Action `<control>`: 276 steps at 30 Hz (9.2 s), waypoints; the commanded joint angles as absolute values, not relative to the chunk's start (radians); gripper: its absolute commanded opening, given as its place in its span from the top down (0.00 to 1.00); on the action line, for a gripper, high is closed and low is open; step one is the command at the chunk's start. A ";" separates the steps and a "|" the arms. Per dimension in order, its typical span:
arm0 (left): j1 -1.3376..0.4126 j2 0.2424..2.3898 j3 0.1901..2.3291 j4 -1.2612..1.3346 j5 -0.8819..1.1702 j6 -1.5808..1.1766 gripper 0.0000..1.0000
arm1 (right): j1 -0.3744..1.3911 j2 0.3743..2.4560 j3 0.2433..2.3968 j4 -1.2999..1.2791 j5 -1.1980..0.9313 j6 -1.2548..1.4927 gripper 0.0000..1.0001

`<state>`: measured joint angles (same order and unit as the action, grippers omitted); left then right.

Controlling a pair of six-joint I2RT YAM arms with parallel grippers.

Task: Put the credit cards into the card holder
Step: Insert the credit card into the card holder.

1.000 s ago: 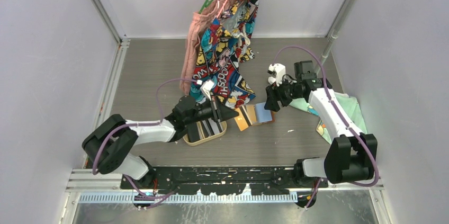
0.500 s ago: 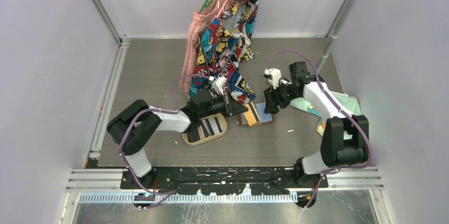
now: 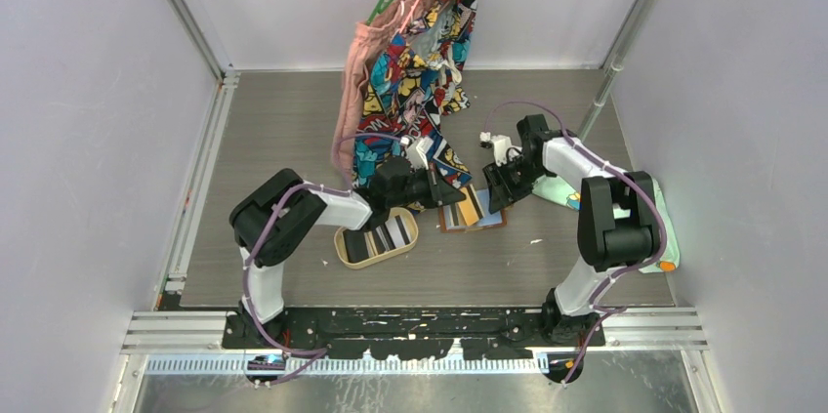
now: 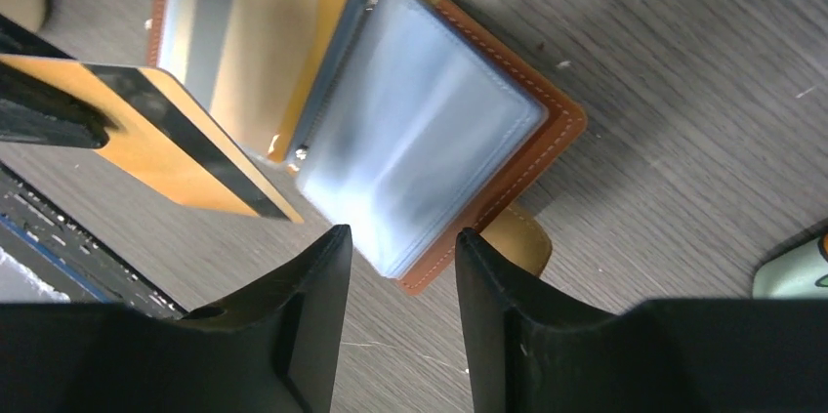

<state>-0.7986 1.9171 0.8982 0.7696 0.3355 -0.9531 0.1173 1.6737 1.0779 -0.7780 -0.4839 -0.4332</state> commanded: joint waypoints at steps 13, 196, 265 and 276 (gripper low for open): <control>-0.746 1.982 1.003 0.622 0.360 -0.905 1.00 | 0.144 1.779 1.151 -0.780 -0.343 -0.388 0.63; -0.756 2.249 1.361 0.132 0.554 -1.043 0.80 | 0.526 1.550 0.879 -0.474 -0.100 -0.547 0.98; -0.790 2.104 1.320 0.063 0.479 -0.797 0.94 | 0.157 1.707 1.055 -0.623 -0.446 -0.261 0.66; -0.790 2.122 1.339 0.040 0.482 -0.793 0.93 | 0.151 1.741 1.072 -0.652 -0.452 -0.264 0.61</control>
